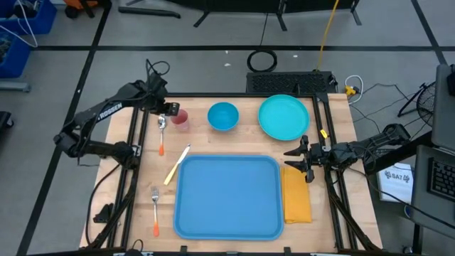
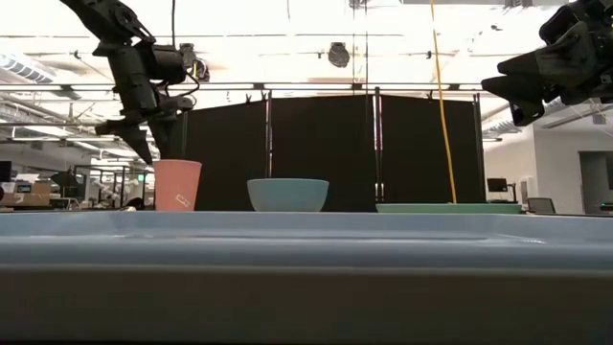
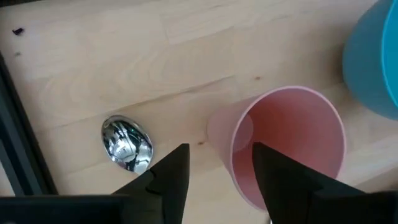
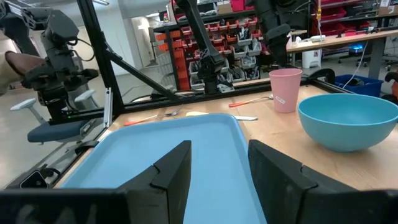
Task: Set up tray
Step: Put the pink cup on the blue serving tray
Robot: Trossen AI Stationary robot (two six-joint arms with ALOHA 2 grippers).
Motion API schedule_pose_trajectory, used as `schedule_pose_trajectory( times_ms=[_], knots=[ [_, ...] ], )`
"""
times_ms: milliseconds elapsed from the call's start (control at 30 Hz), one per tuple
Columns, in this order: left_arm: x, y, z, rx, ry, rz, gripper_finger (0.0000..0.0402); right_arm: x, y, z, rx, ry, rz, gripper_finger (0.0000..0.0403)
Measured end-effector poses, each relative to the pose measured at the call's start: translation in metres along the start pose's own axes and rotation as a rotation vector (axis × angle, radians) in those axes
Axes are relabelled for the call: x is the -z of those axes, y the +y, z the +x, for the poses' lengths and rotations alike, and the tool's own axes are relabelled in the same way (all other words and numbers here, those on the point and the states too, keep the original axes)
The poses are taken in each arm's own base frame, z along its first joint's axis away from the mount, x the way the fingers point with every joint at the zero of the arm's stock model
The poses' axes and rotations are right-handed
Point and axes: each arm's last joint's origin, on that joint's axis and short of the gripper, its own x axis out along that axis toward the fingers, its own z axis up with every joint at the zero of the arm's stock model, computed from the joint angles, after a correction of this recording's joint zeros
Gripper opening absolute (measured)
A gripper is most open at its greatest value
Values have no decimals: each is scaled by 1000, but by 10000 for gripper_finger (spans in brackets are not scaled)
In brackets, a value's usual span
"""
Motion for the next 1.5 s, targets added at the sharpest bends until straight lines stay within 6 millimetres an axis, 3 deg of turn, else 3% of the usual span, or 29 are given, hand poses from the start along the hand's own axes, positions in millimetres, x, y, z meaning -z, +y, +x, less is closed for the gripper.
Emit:
schedule_pose_trajectory(
  times_ms=[500,600,767,1000,1167,1500],
  knots=[
    [-2,-8,34,-83,113,32,153,0,0,0,0,0,0,153],
    [-2,-9,35,-121,98,53,126,0,0,0,0,0,0,153],
    [-1,-10,31,-148,63,88,16,0,0,0,0,0,0,153],
    [3,-19,7,-66,-54,130,5,0,0,0,0,0,0,153],
    [28,-36,-21,75,-56,195,4,0,0,0,0,0,0,153],
    [107,-89,-53,262,19,314,2,0,0,0,0,0,0,153]
  ],
)
